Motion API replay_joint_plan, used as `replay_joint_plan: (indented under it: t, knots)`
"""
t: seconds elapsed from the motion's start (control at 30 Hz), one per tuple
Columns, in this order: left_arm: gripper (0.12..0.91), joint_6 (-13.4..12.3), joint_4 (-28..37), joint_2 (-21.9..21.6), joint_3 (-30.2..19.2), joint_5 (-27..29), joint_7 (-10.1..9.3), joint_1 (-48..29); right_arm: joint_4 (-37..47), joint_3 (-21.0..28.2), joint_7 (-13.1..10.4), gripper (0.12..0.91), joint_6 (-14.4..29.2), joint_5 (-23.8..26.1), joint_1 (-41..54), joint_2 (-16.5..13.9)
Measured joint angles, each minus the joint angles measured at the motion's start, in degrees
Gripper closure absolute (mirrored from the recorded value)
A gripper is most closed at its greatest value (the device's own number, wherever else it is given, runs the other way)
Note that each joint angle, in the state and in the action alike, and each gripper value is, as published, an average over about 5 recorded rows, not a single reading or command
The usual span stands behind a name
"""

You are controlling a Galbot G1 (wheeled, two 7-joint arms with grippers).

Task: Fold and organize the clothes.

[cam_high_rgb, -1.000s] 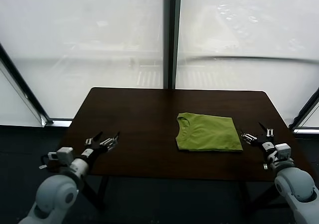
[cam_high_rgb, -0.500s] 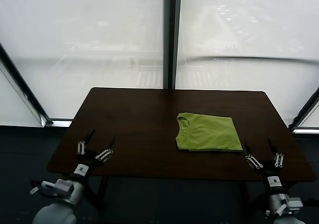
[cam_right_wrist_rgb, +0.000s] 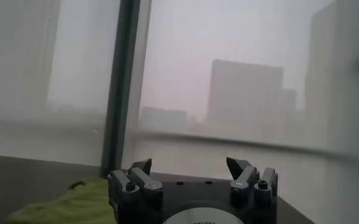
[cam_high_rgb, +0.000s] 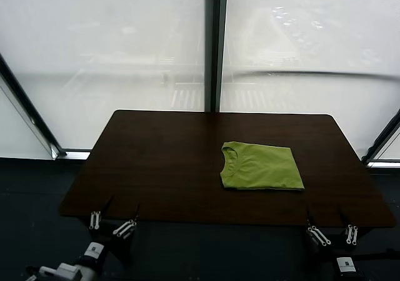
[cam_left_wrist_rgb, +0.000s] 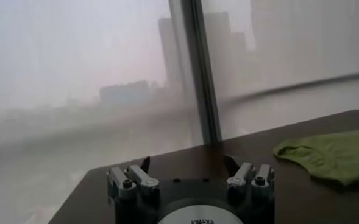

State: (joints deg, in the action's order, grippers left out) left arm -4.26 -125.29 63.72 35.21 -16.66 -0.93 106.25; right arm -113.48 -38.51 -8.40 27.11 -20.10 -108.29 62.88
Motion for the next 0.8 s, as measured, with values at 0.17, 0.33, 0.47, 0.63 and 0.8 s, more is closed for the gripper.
replay_joint_plan:
  t: [0.17, 0.33, 0.47, 0.63, 0.8]
  knots:
    - [0.123, 0.4, -0.1, 0.3, 0.3, -0.2, 0.02, 1.2, 0.2, 1.5, 0.2, 0.118, -0.8, 0.6, -0.1, 0.1]
    - [0.123, 1.8, -0.8, 0.5, 0.4, -0.2, 0.63, 2.7, 0.2, 2.5, 0.2, 0.118, -1.3, 0.6, -0.2, 0.2]
    - [0.123, 2.4, -1.5, 0.6, 0.6, -0.8, 0.45, 3.2, 0.1, 2.8, 0.2, 0.118, -1.7, 0.6, -0.3, 0.4]
    - [0.123, 2.6, -1.9, 0.6, 0.9, -1.2, 0.32, 3.5, -0.2, 3.0, 0.1, 0.118, -2.9, 0.2, -0.6, 0.4]
    - [0.123, 2.5, -1.8, 0.6, 1.3, -1.3, 0.17, 3.4, -0.7, 3.7, 0.0, 0.118, -5.0, -0.2, -1.1, 0.4]
